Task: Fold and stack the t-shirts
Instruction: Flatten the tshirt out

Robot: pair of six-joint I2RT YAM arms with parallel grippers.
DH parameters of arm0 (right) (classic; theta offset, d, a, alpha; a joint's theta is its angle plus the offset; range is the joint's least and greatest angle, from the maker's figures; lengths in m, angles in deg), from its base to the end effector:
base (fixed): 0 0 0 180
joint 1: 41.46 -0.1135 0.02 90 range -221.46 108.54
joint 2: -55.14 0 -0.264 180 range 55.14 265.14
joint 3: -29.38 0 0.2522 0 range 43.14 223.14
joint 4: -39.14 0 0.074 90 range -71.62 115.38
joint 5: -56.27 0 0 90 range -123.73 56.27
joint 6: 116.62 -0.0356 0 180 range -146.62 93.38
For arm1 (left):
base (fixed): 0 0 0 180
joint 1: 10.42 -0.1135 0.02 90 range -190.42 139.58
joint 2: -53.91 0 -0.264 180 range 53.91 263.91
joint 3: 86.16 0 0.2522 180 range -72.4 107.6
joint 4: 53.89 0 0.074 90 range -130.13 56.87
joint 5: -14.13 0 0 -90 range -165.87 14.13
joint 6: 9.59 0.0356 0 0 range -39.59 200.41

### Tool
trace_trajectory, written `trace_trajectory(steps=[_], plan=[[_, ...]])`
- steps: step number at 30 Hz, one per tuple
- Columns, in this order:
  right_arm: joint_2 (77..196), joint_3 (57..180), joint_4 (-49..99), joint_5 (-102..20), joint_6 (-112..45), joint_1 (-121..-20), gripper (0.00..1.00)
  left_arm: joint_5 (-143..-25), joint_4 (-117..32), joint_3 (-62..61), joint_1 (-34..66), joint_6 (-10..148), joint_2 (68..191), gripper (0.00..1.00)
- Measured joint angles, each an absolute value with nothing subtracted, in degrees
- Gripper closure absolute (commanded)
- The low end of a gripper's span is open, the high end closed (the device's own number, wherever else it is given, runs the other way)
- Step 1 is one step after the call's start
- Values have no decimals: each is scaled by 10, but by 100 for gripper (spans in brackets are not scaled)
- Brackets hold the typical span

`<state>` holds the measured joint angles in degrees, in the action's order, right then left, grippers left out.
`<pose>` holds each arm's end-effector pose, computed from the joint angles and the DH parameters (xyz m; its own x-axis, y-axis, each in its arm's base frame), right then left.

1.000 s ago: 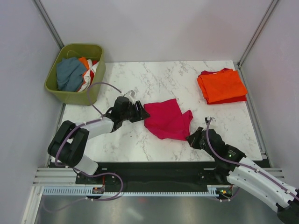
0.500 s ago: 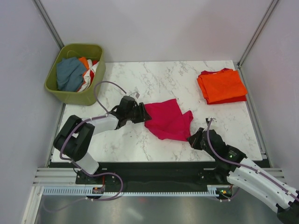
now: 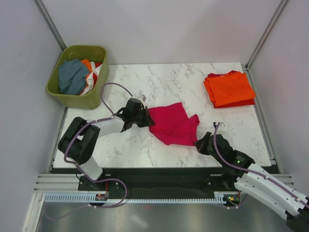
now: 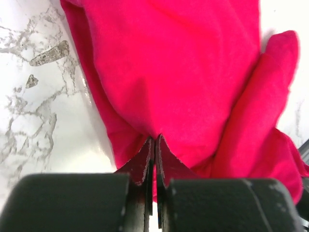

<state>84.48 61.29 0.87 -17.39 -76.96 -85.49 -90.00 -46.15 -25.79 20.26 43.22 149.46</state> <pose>0.1002 0.0829 0.1910 -0.6548 0.3945 -0.6447 0.0022 0.8539 0.5204 0.2804 -0.1764 0.1571 -0.8586 -0.1722 -0.4829 0.1627 0.8018 -0.5751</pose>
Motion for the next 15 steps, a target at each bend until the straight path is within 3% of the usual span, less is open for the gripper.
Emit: trace_trajectory(steps=[7,15], plan=[[884,631,10,-114,-768,-855,100,-900,-414,-248,176,417,1351,98],[927,673,9,-13,-765,-855,100,-875,-342,-210,5,362,1103,98]])
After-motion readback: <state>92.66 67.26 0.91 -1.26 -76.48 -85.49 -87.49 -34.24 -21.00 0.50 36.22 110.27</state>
